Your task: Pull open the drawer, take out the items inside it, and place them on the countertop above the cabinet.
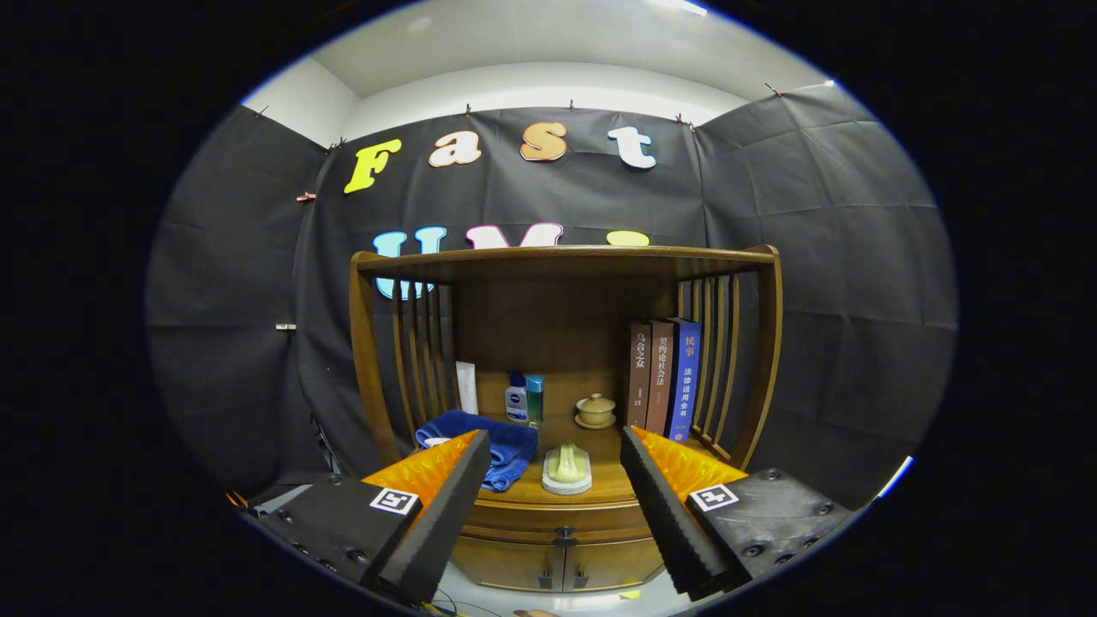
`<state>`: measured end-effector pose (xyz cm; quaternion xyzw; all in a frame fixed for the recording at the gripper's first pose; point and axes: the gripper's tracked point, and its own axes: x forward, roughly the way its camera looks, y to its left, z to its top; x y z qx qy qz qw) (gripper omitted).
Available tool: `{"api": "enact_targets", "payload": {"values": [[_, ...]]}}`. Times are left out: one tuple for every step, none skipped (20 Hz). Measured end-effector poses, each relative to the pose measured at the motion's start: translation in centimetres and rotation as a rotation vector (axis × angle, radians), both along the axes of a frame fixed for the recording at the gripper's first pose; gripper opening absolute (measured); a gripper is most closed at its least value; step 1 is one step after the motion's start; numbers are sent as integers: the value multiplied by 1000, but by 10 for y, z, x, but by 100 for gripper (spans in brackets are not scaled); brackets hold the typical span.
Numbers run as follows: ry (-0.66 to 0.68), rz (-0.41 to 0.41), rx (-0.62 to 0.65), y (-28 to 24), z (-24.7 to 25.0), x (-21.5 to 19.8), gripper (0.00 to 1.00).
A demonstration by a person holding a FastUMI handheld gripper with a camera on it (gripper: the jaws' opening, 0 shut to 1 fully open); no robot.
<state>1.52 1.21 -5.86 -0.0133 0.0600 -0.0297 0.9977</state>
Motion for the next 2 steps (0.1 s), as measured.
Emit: {"api": "enact_targets", "payload": {"values": [[1, 1, 0, 1, 0, 0, 99], [1, 1, -2, 1, 0, 0, 99]]}}
